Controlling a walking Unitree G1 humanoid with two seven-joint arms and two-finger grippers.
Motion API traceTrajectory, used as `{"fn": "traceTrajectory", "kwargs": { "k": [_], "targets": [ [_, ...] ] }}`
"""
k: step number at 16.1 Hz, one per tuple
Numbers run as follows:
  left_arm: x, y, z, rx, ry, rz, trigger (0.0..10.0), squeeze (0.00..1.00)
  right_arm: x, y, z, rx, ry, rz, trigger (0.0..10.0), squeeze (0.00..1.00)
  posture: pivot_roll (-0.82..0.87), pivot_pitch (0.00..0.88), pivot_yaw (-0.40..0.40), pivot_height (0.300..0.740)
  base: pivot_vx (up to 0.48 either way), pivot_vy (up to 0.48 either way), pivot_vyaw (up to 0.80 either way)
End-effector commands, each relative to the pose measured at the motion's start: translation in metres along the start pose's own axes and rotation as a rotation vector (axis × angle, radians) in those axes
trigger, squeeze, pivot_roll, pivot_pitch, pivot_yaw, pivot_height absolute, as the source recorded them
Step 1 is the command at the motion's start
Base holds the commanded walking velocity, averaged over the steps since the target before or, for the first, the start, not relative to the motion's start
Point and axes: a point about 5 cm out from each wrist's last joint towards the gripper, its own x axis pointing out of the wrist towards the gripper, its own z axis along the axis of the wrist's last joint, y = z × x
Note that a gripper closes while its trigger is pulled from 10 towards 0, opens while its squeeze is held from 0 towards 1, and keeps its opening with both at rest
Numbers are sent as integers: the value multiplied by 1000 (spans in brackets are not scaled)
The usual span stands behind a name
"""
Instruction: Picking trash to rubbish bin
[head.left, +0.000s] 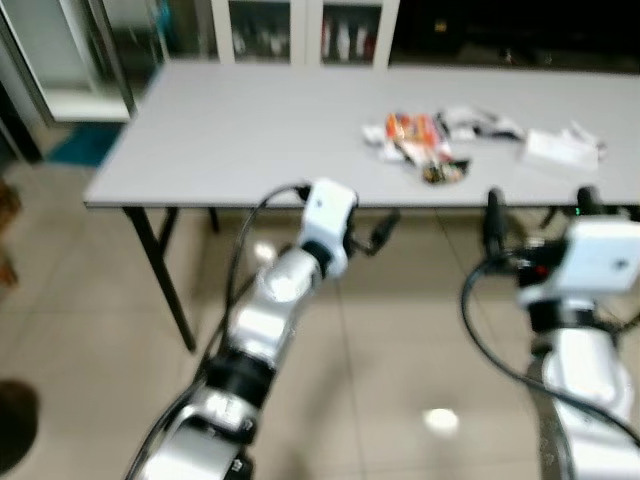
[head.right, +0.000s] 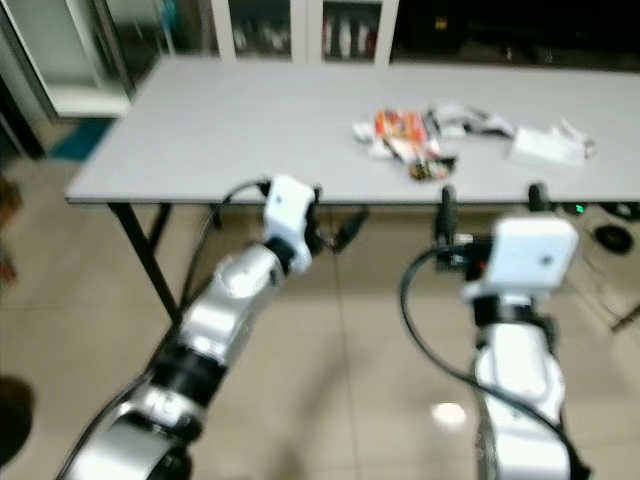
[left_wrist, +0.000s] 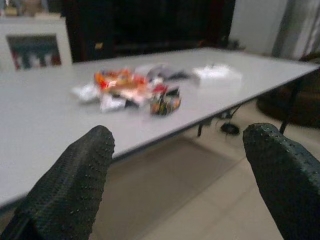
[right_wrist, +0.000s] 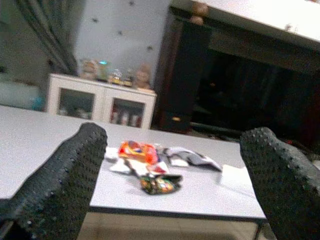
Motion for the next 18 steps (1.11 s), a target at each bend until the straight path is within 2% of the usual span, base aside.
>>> {"fn": "traceTrajectory", "kwargs": {
  "k": [1, 18],
  "targets": [
    [2, -2, 1, -4, -4, 2, 10000, 0, 1, -5, 0, -23, 1, -17, 10000, 0, 75, 49, -22, 740, 0, -465, 0],
    [5, -1, 2, -1, -7, 24, 10000, 0, 3, -4, 1, -36, -8, -1, 10000, 0, 71, 39, -23, 740, 0, -463, 0]
  ]
}}
